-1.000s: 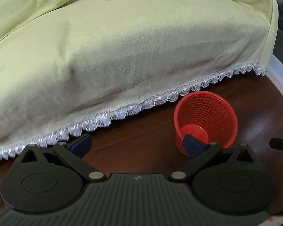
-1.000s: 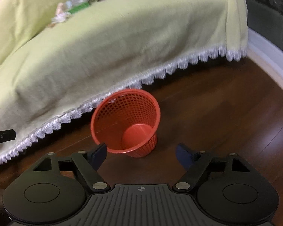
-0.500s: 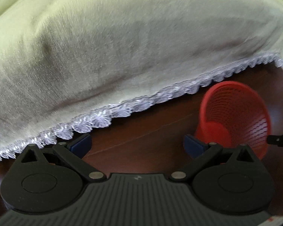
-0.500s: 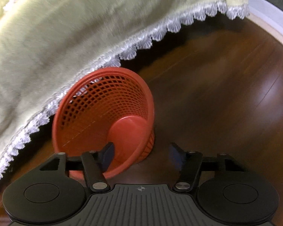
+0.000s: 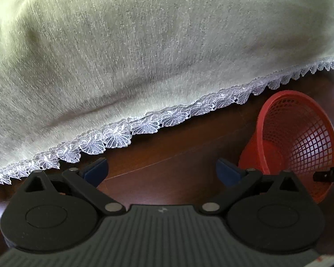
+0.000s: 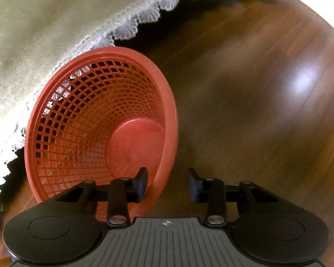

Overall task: Organize objects
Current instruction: 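Grasp the wastebasket rim with the right tool and lift it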

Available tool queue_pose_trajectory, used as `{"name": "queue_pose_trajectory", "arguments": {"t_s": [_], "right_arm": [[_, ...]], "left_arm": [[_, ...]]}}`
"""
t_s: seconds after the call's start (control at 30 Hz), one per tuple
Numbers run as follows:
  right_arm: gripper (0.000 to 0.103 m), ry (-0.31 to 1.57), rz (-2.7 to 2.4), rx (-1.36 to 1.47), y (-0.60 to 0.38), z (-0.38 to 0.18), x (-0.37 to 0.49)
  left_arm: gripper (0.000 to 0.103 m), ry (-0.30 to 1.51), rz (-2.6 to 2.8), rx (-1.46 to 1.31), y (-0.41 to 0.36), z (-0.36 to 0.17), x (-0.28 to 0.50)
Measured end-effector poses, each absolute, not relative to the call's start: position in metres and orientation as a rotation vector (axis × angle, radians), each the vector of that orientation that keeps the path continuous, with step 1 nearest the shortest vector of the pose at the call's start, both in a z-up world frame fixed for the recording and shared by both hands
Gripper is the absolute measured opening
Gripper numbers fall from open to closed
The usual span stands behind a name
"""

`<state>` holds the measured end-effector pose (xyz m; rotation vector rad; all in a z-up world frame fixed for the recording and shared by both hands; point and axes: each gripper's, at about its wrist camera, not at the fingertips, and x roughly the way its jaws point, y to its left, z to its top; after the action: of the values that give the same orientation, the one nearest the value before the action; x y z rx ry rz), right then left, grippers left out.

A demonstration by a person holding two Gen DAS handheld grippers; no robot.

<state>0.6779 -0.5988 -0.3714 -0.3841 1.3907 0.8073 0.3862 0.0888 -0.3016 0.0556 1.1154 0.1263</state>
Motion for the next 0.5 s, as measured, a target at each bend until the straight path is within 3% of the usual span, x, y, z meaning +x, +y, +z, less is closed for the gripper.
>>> {"name": "queue_pose_trajectory", "arguments": {"t_s": [0.07,0.3,0.5], "right_arm": [[0.016,1.416,0.798,-0.380,-0.595,-0.372,0.677],[0.008,1.494,0.679,-0.324,-0.592,-0.351,0.688],[0.007,1.503,0.640,-0.410,-0.606,-0.299,0.702]], "left_arm": [[0.101,1.126,0.135,0.051,0.089,-0.302,0.386],[0.101,1.177,0.169,-0.062,0.090,-0.289,0.375],[0.100,1.195,0.235,-0.086,0.077,-0.251,0.359]]}}
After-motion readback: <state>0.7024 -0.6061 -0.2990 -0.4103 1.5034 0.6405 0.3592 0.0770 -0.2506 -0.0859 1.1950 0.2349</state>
